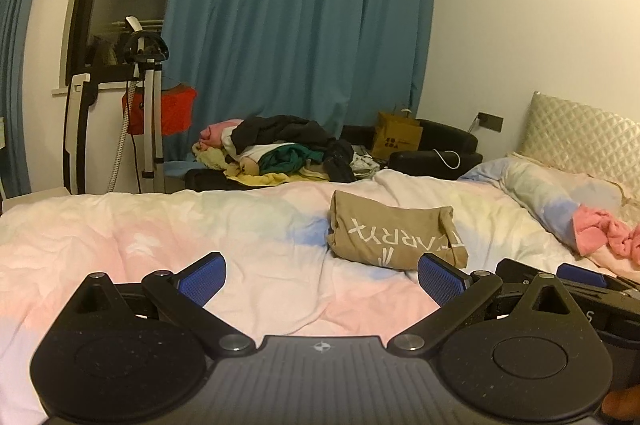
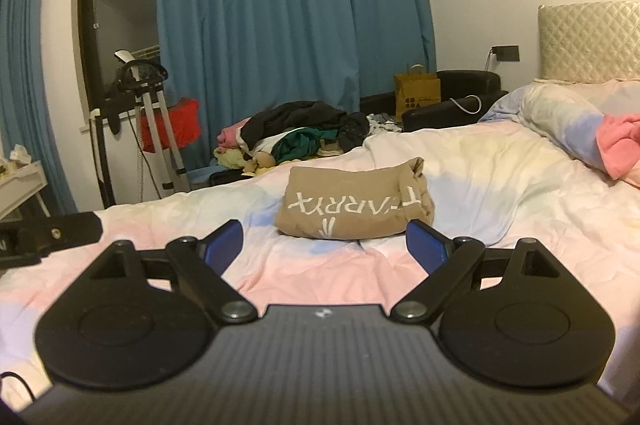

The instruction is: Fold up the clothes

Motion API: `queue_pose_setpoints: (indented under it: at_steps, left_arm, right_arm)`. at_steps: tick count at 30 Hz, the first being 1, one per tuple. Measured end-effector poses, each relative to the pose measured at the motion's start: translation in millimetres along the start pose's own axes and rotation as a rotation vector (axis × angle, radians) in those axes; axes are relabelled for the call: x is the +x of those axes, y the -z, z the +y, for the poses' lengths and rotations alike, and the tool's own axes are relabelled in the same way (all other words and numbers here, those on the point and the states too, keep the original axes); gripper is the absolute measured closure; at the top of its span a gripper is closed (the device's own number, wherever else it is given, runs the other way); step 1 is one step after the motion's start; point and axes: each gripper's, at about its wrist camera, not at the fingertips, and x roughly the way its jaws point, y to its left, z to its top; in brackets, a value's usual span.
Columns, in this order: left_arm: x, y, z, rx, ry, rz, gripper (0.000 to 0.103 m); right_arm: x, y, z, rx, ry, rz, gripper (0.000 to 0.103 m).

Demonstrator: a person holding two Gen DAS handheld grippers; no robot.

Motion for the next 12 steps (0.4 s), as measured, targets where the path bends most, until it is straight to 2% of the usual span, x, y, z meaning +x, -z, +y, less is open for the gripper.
queue_pose_setpoints:
  at_steps: [12]
  left_arm:
    - [-3.7,-0.2,-1.9,0.022,-0.011,-0.015,0.0]
  right_arm:
    - [-1.5,2.8,1.2,-0.009,0.026,-0.007,0.013]
